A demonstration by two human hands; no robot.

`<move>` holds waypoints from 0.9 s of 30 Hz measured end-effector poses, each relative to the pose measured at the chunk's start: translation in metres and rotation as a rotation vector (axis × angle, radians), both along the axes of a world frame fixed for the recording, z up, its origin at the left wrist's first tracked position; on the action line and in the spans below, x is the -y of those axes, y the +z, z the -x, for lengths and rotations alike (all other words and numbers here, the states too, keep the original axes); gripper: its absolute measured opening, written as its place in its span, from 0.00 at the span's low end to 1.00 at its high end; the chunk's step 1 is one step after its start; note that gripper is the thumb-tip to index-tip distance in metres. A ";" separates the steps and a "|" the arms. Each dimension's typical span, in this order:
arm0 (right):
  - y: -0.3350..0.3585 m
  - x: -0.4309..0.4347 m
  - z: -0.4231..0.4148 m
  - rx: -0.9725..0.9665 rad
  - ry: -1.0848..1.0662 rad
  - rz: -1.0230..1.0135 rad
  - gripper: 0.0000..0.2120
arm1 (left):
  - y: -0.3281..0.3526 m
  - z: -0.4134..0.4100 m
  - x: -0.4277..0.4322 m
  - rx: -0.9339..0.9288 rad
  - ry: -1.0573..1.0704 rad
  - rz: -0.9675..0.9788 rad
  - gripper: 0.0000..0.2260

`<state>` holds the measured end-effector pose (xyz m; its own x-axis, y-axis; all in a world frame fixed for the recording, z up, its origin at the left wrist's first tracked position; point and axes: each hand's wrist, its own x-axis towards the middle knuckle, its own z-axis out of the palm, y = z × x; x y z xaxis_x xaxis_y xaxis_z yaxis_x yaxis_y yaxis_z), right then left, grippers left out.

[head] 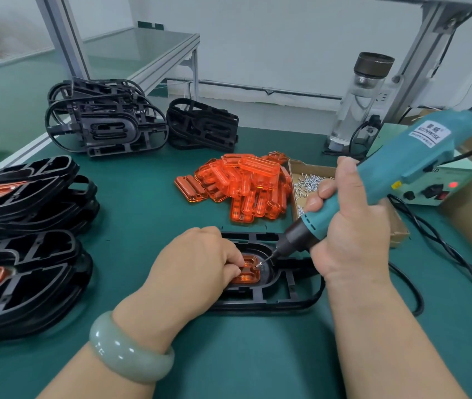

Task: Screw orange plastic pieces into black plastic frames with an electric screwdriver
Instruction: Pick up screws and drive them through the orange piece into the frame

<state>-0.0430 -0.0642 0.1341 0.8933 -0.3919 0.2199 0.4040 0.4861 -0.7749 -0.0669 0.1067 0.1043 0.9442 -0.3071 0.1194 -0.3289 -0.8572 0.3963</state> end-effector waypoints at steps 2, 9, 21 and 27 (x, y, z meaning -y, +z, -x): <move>0.000 -0.002 0.000 0.016 -0.001 0.025 0.05 | 0.000 0.000 0.000 0.002 0.004 0.008 0.08; 0.003 -0.005 0.002 0.033 0.008 0.036 0.06 | -0.001 0.001 0.000 0.005 0.005 0.015 0.08; 0.007 -0.005 0.007 0.047 0.005 0.045 0.05 | 0.002 0.002 -0.001 -0.018 0.011 0.035 0.07; 0.009 -0.002 0.007 0.027 -0.025 -0.111 0.05 | 0.006 0.002 -0.004 0.009 0.062 0.276 0.05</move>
<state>-0.0500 -0.0619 0.1430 0.8773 -0.4373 0.1976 0.4370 0.5578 -0.7056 -0.0691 0.1104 0.1100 0.9587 -0.2033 0.1991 -0.2837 -0.7357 0.6150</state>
